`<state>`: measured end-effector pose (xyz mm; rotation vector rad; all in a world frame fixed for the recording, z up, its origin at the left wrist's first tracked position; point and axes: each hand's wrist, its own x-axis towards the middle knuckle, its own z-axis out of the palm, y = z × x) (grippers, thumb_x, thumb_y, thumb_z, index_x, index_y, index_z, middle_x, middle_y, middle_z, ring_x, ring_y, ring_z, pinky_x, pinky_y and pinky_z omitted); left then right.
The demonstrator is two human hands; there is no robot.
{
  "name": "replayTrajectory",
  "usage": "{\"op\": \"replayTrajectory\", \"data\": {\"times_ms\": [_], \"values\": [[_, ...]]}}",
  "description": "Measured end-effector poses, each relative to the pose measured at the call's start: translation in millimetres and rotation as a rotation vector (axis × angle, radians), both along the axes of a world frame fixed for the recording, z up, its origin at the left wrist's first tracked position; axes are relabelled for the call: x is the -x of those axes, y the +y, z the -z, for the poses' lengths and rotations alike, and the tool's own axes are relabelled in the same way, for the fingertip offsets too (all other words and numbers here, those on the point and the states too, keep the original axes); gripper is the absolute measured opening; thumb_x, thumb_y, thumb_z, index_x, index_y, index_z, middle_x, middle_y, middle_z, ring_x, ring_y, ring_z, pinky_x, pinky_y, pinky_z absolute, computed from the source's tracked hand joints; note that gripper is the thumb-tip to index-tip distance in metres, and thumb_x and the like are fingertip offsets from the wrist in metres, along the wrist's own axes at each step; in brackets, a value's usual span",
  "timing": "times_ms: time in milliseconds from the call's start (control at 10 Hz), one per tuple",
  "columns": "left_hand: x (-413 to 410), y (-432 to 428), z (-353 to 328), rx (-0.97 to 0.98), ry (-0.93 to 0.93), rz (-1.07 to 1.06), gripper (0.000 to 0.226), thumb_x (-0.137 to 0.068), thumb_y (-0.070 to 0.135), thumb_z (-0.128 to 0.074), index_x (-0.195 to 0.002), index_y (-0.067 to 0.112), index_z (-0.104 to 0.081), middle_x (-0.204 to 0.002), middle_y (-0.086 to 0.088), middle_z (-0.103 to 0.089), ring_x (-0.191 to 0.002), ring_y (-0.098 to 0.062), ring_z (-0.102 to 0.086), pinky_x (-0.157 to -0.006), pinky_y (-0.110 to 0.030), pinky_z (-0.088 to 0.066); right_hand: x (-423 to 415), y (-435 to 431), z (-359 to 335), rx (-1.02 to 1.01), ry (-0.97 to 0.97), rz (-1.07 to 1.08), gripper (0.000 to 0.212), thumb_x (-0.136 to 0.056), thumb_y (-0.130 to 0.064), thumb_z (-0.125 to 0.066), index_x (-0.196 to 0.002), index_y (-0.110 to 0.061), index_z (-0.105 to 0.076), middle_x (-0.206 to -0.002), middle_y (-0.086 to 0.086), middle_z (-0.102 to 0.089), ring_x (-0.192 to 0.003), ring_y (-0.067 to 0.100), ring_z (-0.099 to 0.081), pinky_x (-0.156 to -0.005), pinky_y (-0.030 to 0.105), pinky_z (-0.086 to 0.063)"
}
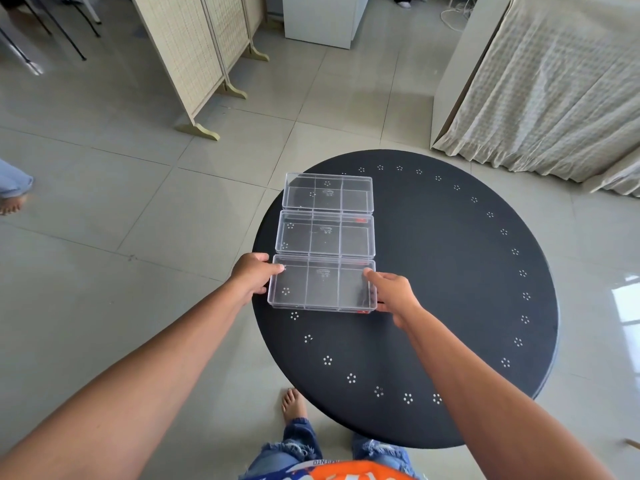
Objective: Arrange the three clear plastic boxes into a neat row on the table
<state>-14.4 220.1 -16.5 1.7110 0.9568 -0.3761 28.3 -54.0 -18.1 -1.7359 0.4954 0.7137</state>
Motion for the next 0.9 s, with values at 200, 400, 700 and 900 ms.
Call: {"op": "replayTrajectory", "data": {"times_ms": [200,400,700,900], "values": [[0,-11,-28,-0.416,-0.133,-0.009,0.037,-0.083,0.031,-0.066,-0.118,0.024,-0.057,-0.122,-0.007,-0.049,-0.098,-0.025,-0.058,-0.081,-0.035,-0.046,5,-10,0,0.123,-0.082,0.016,0.042,-0.078,-0.047,-0.058,-0.079,-0.005,-0.056,-0.079,0.007,-0.037,-0.074,0.023,-0.031,-0.067,0.034,-0.033],[-4,-49,-50,-0.419,-0.33,0.148,0.014,-0.087,0.024,-0.06,-0.097,0.032,-0.063,-0.093,0.003,-0.061,-0.081,-0.015,-0.061,-0.072,-0.029,-0.048,5,-28,-14,0.271,-0.23,0.001,0.033,-0.089,-0.022,-0.044,-0.06,-0.02,-0.028,-0.056,-0.004,-0.024,-0.059,0.019,-0.02,-0.054,0.029,-0.018],[-4,-177,-51,-0.402,-0.396,0.307,0.024,-0.09,0.018,-0.053,-0.102,0.031,-0.069,-0.1,0.009,-0.065,-0.091,-0.012,-0.063,-0.077,-0.027,-0.049,4,-97,-19,0.458,-0.302,-0.141,0.036,-0.09,-0.02,-0.04,-0.109,-0.002,-0.064,-0.1,0.024,-0.065,-0.07,0.024,-0.049,-0.064,0.03,-0.043],[-4,-266,-25,-0.428,-0.353,0.471,0.032,-0.092,0.02,-0.052,-0.12,0.028,-0.066,-0.125,0.002,-0.061,-0.116,-0.018,-0.059,-0.096,-0.034,-0.048,9,-154,-5,0.636,-0.365,-0.313,0.043,-0.098,-0.028,-0.045,-0.138,-0.017,-0.055,-0.142,0.006,-0.054,-0.13,0.027,-0.05,-0.106,0.038,-0.039]]}}
